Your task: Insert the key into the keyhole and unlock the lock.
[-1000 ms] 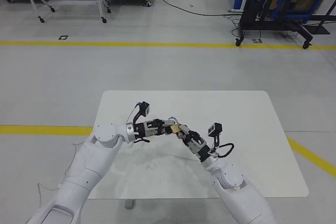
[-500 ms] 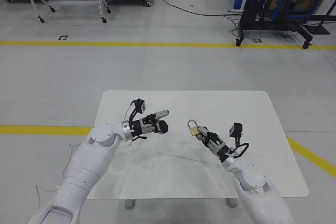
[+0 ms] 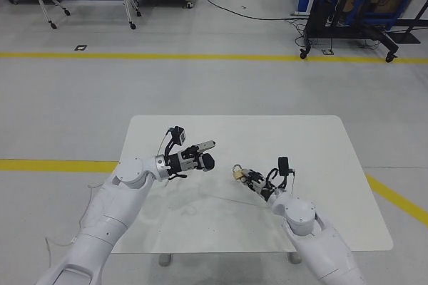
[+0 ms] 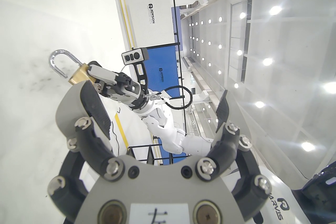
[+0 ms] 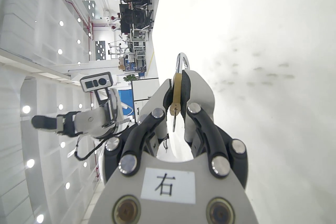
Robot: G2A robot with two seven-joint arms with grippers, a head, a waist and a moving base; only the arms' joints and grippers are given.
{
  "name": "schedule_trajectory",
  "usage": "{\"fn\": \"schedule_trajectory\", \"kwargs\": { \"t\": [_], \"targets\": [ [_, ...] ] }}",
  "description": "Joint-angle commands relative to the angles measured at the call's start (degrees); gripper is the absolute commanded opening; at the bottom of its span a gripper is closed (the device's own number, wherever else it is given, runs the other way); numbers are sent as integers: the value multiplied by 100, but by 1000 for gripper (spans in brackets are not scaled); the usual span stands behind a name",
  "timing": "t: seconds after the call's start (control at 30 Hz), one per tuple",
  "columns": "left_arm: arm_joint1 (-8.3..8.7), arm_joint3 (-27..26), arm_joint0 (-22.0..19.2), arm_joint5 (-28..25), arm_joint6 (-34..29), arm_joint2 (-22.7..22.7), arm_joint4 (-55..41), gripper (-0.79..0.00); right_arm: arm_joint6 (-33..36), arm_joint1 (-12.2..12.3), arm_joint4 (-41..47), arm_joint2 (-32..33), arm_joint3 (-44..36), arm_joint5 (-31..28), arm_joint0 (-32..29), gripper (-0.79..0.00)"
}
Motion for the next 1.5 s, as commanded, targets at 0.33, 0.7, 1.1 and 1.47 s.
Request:
{"fn": "schedule_trajectory", "kwargs": {
  "t": [0.33,0.7,1.1,1.47],
  "targets": [
    [14,-57,28,56,-28,-25,35,0,-275,-67,-153,-184,235,322,183,0],
    [10,-19,-19,166,-126,37,99,0,-579,71,286,793,-936,-468,-858,0],
    [12,-30,-34,206,-127,44,136,0,-601,71,248,788,-930,-470,-858,0],
    [236,-1600,981,-1034,1619,-520,2077,0,-1825,134,-258,1800,-1744,-2733,-1666,0]
  ]
}}
